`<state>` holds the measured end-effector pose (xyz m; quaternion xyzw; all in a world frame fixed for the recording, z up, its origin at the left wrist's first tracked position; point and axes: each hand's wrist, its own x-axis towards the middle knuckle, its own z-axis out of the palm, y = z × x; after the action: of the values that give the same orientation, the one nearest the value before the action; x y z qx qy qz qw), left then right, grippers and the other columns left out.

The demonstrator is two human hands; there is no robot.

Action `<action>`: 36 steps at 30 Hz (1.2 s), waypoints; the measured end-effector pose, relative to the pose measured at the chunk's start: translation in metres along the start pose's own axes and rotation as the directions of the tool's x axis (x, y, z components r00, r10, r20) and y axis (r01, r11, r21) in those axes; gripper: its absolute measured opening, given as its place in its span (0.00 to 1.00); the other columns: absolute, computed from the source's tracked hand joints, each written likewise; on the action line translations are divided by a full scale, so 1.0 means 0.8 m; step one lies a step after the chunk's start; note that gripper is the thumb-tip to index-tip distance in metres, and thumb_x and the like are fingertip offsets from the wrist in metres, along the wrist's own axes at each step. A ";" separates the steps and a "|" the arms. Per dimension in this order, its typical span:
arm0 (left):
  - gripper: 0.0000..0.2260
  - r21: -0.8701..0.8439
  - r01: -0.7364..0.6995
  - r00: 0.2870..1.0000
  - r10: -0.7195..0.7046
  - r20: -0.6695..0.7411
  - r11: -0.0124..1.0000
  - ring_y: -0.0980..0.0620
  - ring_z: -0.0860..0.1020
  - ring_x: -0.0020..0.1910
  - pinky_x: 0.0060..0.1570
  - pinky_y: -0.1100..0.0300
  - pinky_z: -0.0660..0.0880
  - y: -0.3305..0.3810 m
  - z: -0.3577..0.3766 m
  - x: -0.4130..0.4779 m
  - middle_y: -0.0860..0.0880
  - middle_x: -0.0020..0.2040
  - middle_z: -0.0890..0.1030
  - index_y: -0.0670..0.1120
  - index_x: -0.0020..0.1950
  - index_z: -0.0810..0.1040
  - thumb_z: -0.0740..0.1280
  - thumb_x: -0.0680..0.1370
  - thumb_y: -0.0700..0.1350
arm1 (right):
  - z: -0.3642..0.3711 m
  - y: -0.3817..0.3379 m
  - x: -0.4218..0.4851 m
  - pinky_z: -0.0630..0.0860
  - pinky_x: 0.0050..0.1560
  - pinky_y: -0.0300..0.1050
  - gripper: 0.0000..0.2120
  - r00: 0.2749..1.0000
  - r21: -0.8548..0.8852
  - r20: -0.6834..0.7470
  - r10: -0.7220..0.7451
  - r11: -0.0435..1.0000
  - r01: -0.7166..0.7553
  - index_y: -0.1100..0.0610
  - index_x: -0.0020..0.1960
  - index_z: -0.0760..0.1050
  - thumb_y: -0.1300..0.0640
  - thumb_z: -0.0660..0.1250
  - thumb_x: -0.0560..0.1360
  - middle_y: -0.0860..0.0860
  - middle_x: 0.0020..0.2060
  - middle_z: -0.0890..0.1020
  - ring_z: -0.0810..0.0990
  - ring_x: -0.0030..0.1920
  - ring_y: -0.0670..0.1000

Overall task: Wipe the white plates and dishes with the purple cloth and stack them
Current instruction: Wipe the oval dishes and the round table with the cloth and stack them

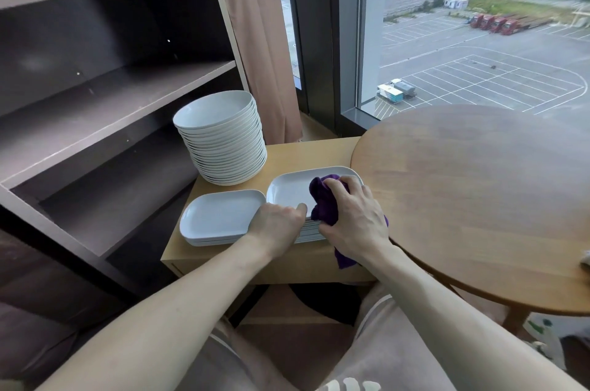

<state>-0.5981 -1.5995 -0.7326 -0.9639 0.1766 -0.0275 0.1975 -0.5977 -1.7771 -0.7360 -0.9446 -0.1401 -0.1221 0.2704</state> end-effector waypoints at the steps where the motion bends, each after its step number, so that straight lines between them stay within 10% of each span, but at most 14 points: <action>1: 0.05 0.008 -0.004 1.000 0.004 -0.002 1.000 0.44 0.82 0.40 0.35 0.56 0.66 -0.001 -0.001 0.000 0.47 0.43 0.83 0.45 0.53 0.70 0.60 0.80 0.37 | 0.000 0.001 0.001 0.75 0.56 0.53 0.33 1.000 0.002 -0.002 0.004 1.000 -0.004 0.49 0.73 0.67 0.49 0.75 0.70 0.50 0.68 0.71 0.72 0.62 0.56; 14: 0.16 0.080 0.027 0.944 0.001 -0.330 0.996 0.50 0.73 0.22 0.23 0.61 0.66 -0.040 -0.026 -0.005 0.51 0.26 0.73 0.46 0.33 0.75 0.79 0.58 0.33 | -0.006 0.003 0.005 0.76 0.53 0.54 0.35 0.996 0.017 -0.087 0.006 1.000 -0.004 0.51 0.73 0.69 0.51 0.76 0.68 0.53 0.68 0.72 0.74 0.60 0.59; 27: 0.14 0.037 0.201 0.905 -0.171 -0.390 0.979 0.48 0.70 0.20 0.19 0.63 0.63 -0.136 -0.002 -0.071 0.48 0.27 0.72 0.43 0.35 0.75 0.79 0.62 0.34 | 0.011 0.005 -0.003 0.75 0.57 0.56 0.37 1.000 -0.037 0.010 0.005 0.999 -0.004 0.50 0.74 0.68 0.49 0.76 0.69 0.52 0.68 0.71 0.72 0.62 0.59; 36: 0.03 -0.153 0.391 0.902 -0.411 -0.134 0.908 0.43 0.78 0.32 0.28 0.58 0.69 -0.143 0.066 -0.128 0.47 0.42 0.80 0.43 0.52 0.77 0.67 0.80 0.42 | 0.021 0.006 -0.006 0.75 0.57 0.59 0.38 0.999 -0.068 0.036 -0.023 0.997 0.025 0.51 0.75 0.67 0.49 0.77 0.69 0.53 0.68 0.71 0.72 0.62 0.61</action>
<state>-0.6499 -1.4457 -0.7352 -0.9842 -0.0090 -0.1355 0.1133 -0.5979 -1.7730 -0.7535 -0.9536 -0.1520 -0.1132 0.2340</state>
